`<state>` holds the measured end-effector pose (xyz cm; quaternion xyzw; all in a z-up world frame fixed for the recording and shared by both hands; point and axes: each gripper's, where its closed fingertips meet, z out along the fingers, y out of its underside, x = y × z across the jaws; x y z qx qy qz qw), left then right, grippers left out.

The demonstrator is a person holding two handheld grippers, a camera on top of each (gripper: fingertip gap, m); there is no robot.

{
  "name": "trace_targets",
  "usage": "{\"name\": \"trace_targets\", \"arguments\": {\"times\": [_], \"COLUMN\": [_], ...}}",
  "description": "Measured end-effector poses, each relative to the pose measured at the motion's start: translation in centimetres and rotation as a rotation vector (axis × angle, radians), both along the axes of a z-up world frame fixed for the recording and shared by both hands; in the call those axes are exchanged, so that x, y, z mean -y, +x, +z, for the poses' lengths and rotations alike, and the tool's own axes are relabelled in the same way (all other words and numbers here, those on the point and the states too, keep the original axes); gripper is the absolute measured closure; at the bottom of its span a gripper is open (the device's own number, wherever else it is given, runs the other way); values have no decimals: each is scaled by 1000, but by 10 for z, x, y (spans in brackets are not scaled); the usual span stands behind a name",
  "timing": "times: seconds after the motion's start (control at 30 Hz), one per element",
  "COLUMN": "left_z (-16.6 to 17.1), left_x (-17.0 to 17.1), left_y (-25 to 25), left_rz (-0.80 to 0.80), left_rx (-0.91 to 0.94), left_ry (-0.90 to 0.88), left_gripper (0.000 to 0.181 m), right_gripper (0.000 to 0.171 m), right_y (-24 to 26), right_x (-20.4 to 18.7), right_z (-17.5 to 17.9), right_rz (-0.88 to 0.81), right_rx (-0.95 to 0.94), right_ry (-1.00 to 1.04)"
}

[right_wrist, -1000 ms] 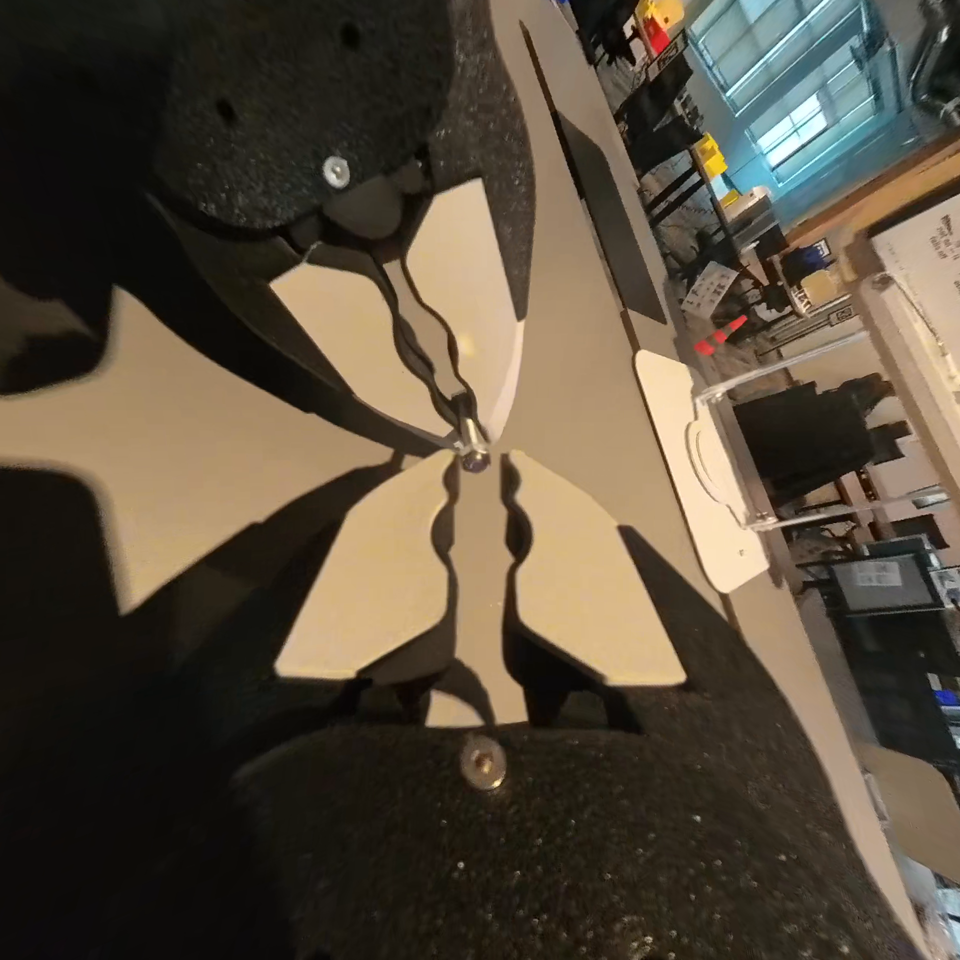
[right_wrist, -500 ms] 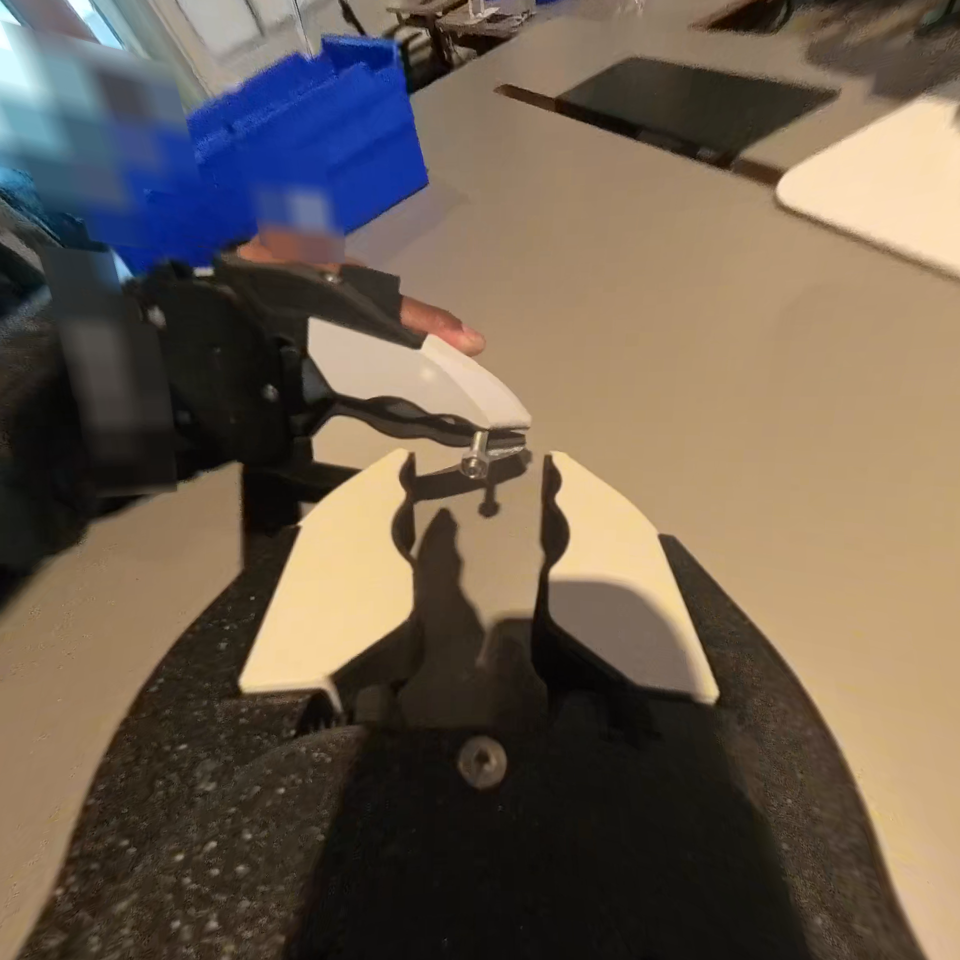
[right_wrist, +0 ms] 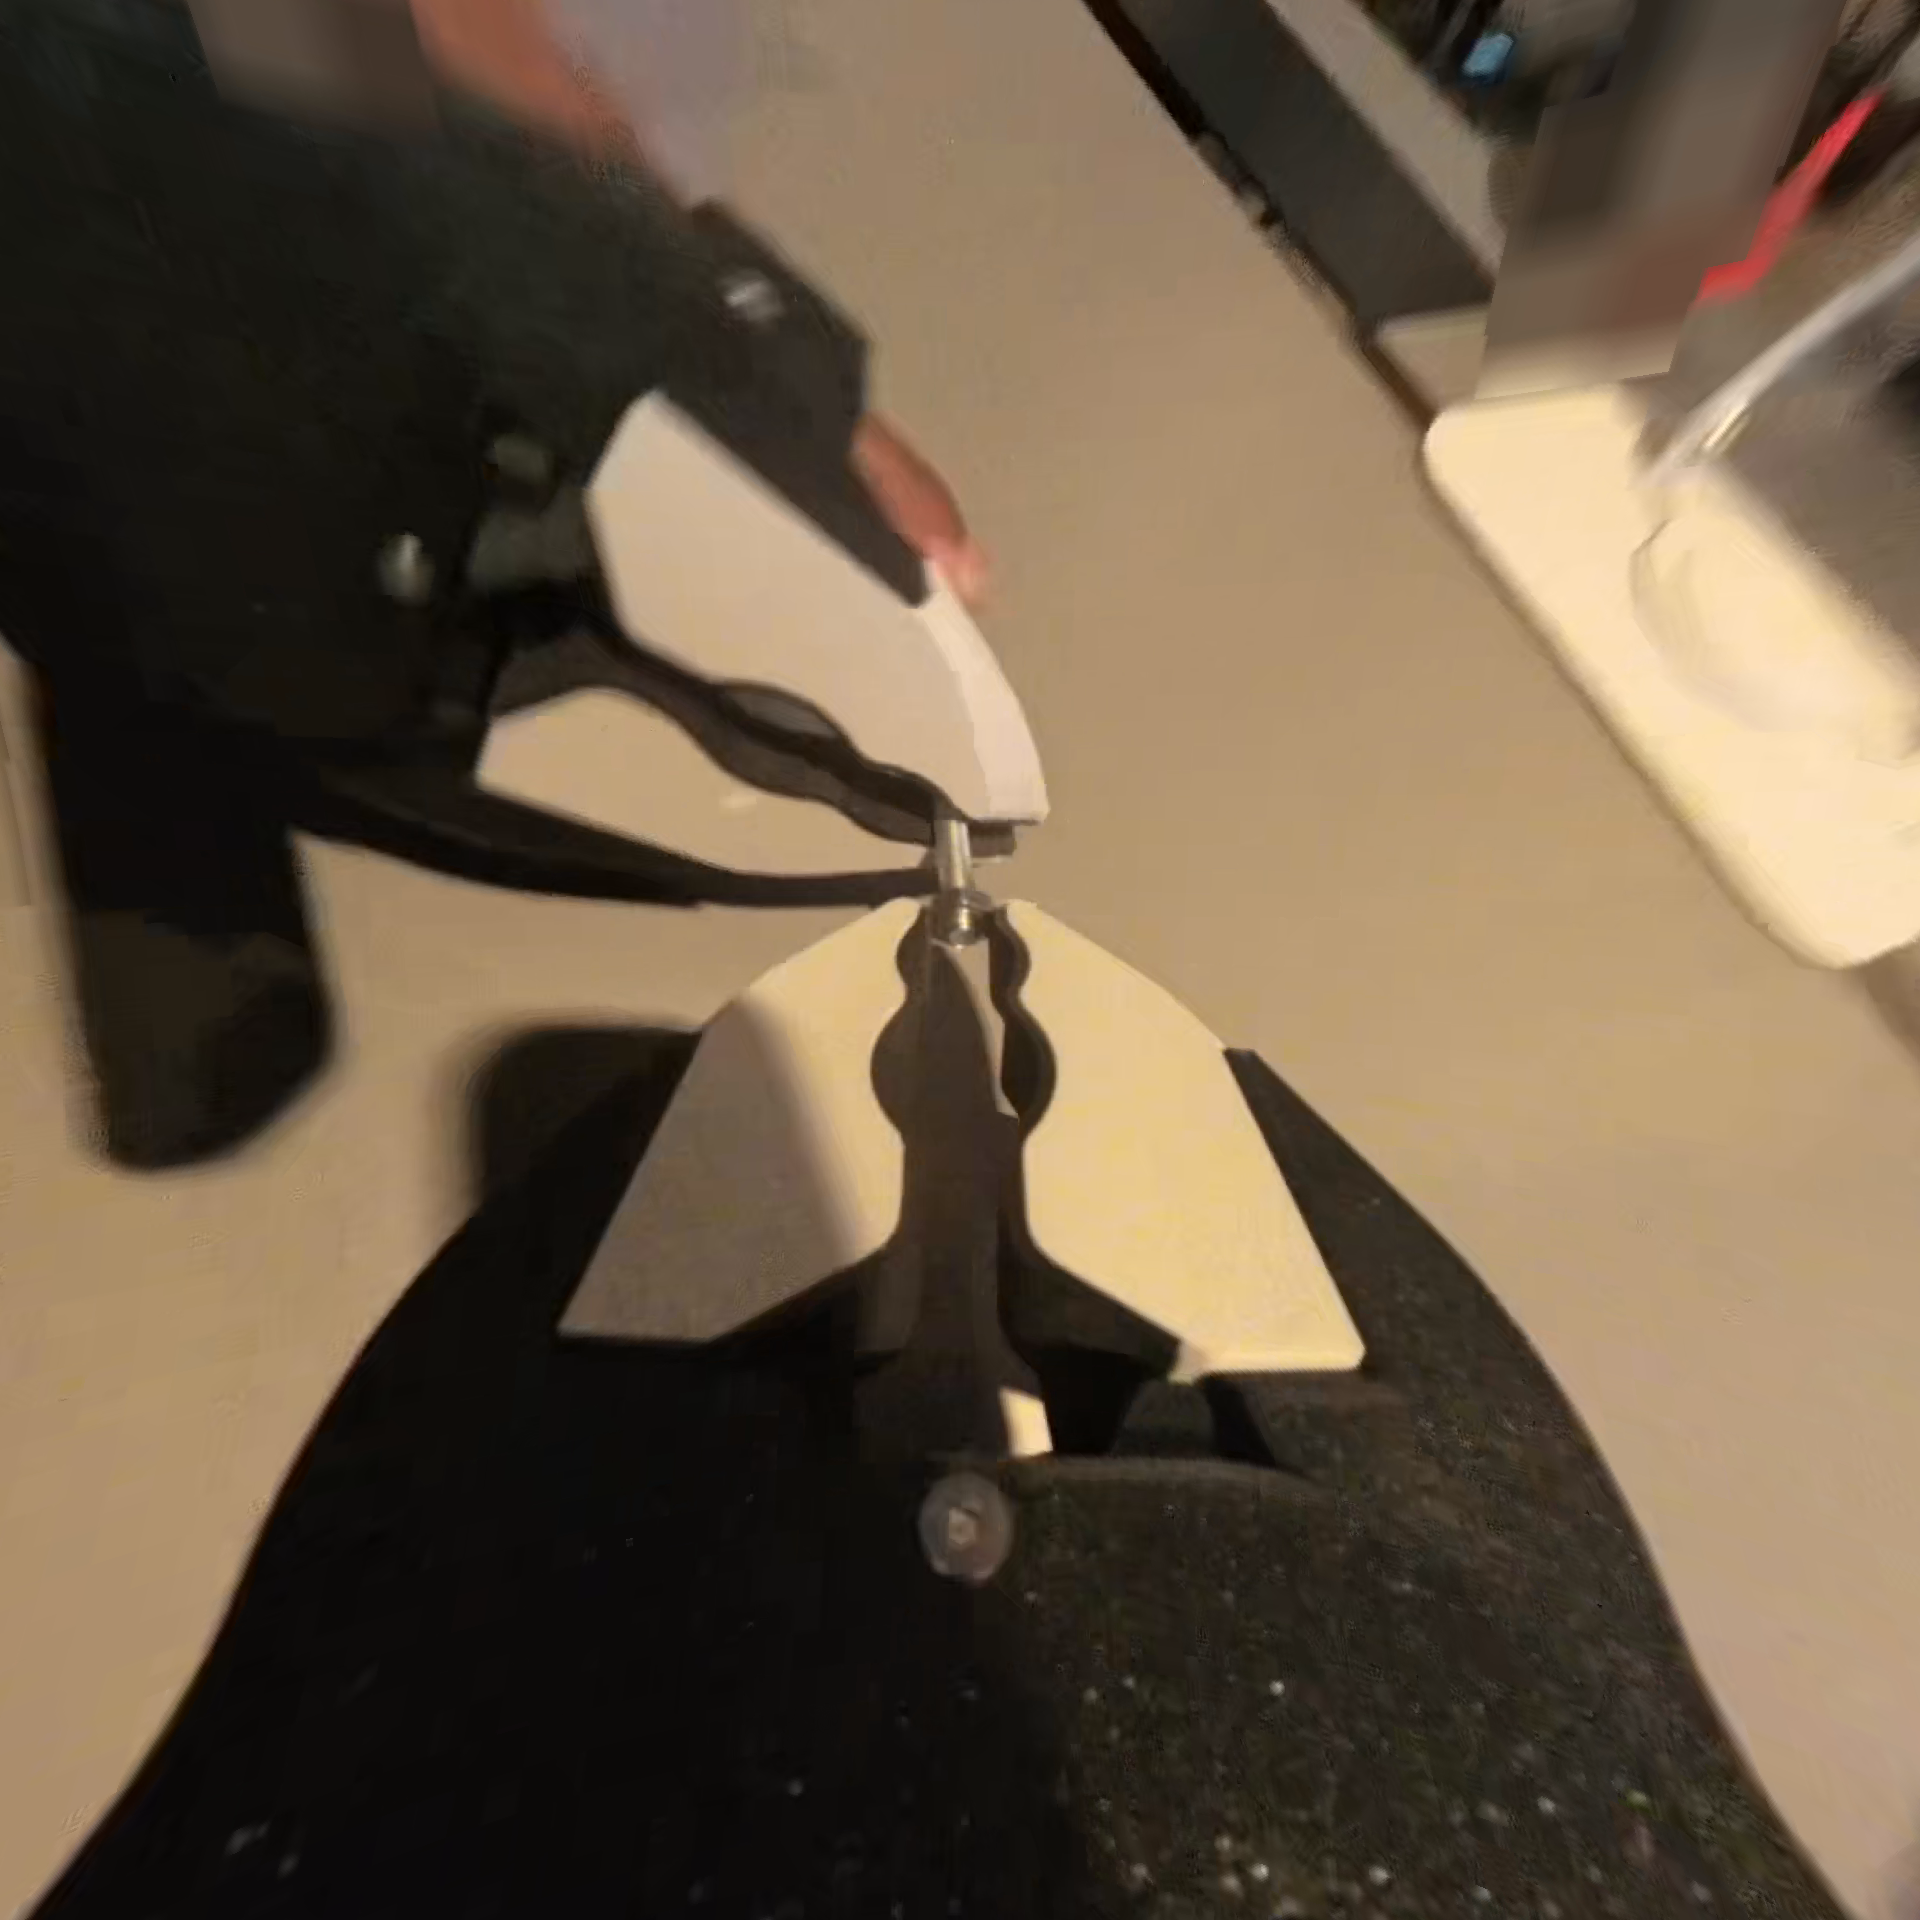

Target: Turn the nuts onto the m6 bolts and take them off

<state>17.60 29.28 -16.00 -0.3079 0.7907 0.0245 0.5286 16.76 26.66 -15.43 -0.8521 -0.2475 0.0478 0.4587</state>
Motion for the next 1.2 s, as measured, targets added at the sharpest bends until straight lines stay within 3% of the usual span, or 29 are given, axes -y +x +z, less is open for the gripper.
{"name": "trace_targets", "arguments": {"times": [0.03, 0.13, 0.23, 0.33, 0.53, 0.6, 0.73, 0.77, 0.83, 1.0, 1.1, 1.2], "left_z": [1, 8, 9, 7, 5, 4, 4, 3, 3, 6, 9, 7], "left_x": [-1, 0, -1, -4, -4, -3, 2, 3, -1, -4, 0, 0], "left_y": [0, 2, 2, 1, 1, 1, 2, 2, 2, 1, 4, 4], "left_rz": [2, 7, 13, 24, 21, 15, -17, -18, -6, 5, -3, -2], "left_rx": [2, 35, 48, 46, 37, 40, 39, 32, 20, 25, 54, 57], "left_ry": [19, 20, 2, -24, -57, -71, -74, -61, -28, 13, -14, -39], "left_gripper": [176, 176, 176, 176, 176, 176, 176, 176, 176, 176, 176, 176], "right_gripper": [161, 161, 145, 132, 128, 132, 149, 159, 161, 160, 159, 113], "right_y": [-3, -9, -6, 2, 11, 5, 2, 4, 4, -7, -8, -10], "right_x": [1, 3, 3, 2, 1, 2, -1, -2, -3, -3, 1, 2], "right_z": [1, 12, 25, 24, 19, 14, 7, 7, 3, 5, 13, 9], "right_rz": [-37, -57, -2, 33, 119, 167, 154, 124, 71, -69, -17, 32], "right_rx": [-191, -710, -839, -577, 282, 408, 422, 402, 269, -424, -569, -508], "right_ry": [-68, -201, -195, -84, 235, 267, 253, 237, 156, -94, -120, -136]}}
